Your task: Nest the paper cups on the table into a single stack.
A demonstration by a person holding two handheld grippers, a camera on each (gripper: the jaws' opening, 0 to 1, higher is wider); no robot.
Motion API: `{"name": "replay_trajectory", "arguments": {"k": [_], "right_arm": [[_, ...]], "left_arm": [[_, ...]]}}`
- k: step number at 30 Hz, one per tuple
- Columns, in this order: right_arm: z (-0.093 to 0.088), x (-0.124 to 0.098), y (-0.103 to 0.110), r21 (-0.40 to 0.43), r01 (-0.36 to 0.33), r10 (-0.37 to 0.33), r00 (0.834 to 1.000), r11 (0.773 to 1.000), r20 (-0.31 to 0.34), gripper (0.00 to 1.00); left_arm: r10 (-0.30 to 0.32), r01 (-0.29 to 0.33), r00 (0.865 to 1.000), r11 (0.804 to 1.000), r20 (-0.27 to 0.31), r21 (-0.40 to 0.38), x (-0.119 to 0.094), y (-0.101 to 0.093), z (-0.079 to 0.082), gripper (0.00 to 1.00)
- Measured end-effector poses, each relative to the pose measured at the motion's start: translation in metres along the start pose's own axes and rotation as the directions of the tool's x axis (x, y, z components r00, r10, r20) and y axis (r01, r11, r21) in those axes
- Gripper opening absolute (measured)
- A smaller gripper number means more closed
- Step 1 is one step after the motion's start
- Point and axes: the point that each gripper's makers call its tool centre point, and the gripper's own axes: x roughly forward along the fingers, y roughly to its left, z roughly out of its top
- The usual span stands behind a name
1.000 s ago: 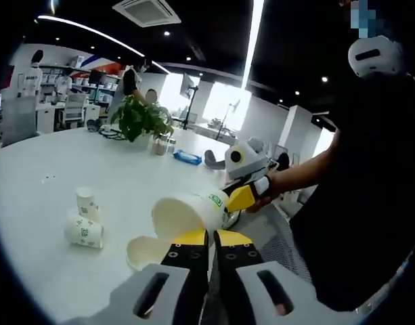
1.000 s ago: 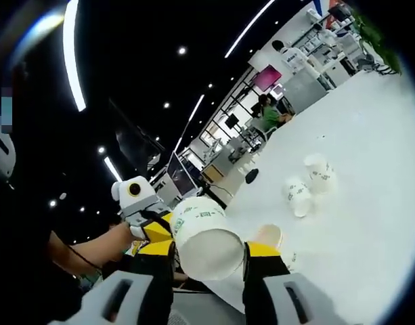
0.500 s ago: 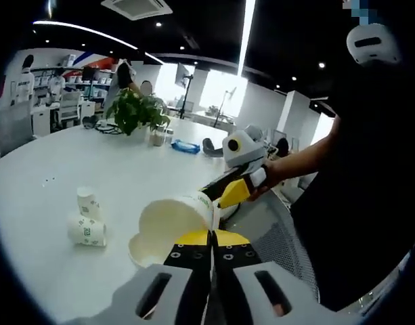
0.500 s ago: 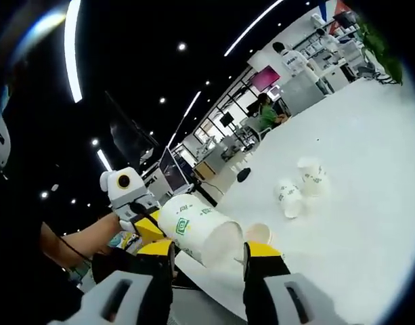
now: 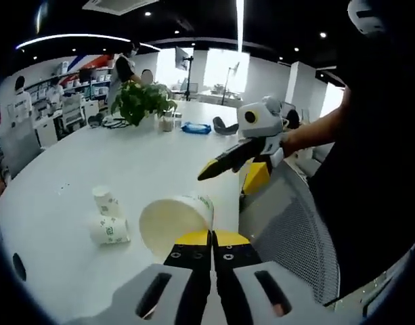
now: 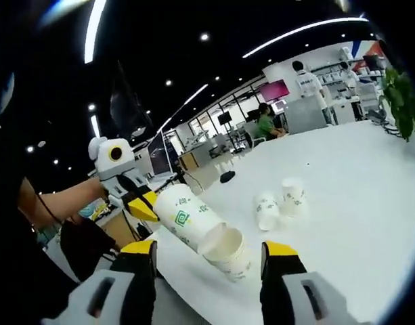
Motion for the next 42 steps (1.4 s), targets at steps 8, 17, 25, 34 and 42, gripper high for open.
{"name": "replay_trajectory", "arguments": {"k": [8,17,25,34,42], "right_arm": [[-0.019,-0.003,-0.007,-0.131,0.051,-0.060,0.996,0.990,-0.067,0.75],[-0.037,-0.007,-0.012,-0.186,0.073,-0.096,0.988,0.980,-0.118,0.76],[-0.042,-0.010,-0.014,-0.183,0.086,-0.110,0.986,0.979,-0.124,0.76],[-0.042,-0.014,-0.018,-0.164,0.102,-0.122,0.986,0.981,-0.118,0.75],[-0.043,-0.012,-0.016,-0.154,0.100,-0.119,0.986,0.983,-0.116,0.74]], "left_arm": [[0.021,-0.016,0.997,0.998,-0.080,0.064,0.007,0.009,-0.009,0.00],[0.052,-0.022,0.982,0.986,-0.182,0.164,0.013,0.018,-0.020,0.00],[0.074,-0.012,0.964,0.971,-0.255,0.240,0.020,0.021,-0.029,0.00],[0.093,0.009,0.947,0.950,-0.307,0.314,0.023,0.022,-0.033,0.00],[0.115,0.031,0.925,0.927,-0.362,0.374,0.022,0.021,-0.039,0.00]]}}
